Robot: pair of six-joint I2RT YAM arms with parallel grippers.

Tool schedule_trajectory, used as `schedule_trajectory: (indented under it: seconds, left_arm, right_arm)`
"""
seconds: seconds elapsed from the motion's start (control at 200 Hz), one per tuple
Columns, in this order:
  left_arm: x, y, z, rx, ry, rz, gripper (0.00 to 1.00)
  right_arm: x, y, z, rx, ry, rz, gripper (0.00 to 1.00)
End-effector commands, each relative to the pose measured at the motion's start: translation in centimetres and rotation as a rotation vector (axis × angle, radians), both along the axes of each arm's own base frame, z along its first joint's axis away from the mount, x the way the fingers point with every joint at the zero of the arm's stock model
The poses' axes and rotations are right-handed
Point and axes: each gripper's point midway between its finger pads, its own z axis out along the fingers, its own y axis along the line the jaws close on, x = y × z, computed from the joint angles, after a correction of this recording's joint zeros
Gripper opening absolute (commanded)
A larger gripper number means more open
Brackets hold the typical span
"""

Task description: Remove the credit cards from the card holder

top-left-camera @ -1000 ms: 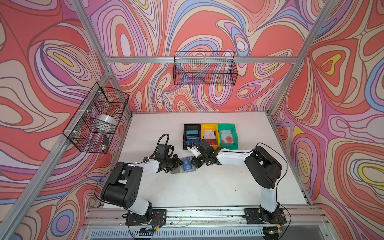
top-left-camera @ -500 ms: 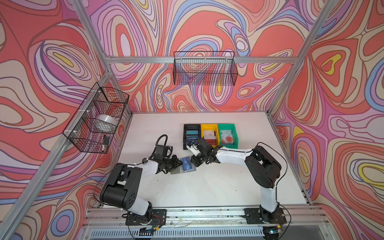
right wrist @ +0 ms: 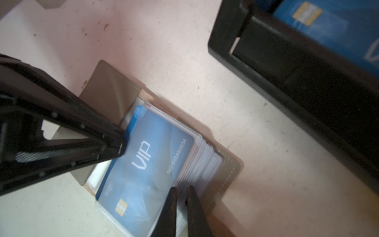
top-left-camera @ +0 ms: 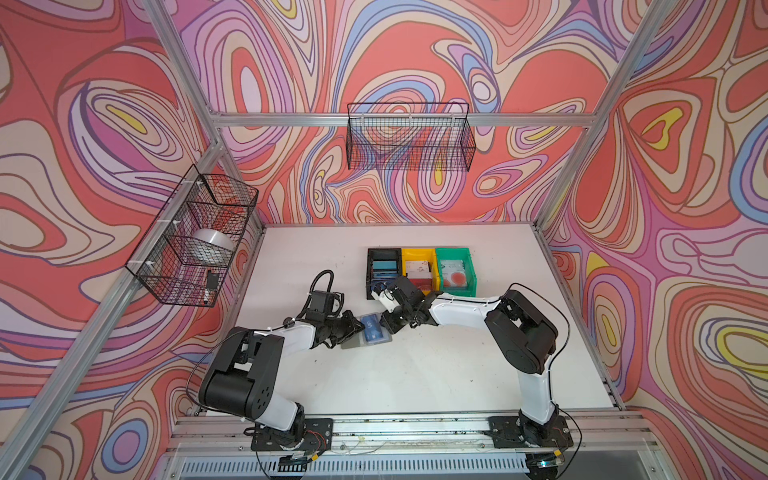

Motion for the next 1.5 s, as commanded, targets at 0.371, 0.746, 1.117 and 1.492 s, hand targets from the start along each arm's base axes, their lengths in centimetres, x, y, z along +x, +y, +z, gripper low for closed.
schedule_trajectory:
  seconds: [0.371, 0.746, 1.117, 1.492]
  left_arm:
    - [-0.8, 0.9, -0.9, -0.002, 0.015, 0.021, 0.18]
    - [-0.3, 0.6, -0.4, -0.028, -0.005, 0.024, 0.17]
    - [-0.2, 0.5, -0.7, -0.035, 0.002, 0.027, 0.17]
    - [-0.3, 0.7, -0.7, -0.024, 0.007, 0.027, 0.10]
  right_arm:
    - [-1.3, -0.3, -2.0, -0.021, 0.072, 0.012, 0.14]
    - [-1.7, 0.2, -1.7, -0.021, 0.072, 0.027, 0.14]
    - [-1.9, 0.3, -1.8, -0.026, 0.071, 0.035, 0.14]
    - [-2.0, 0.4, -1.8, -0.029, 0.070, 0.034, 0.14]
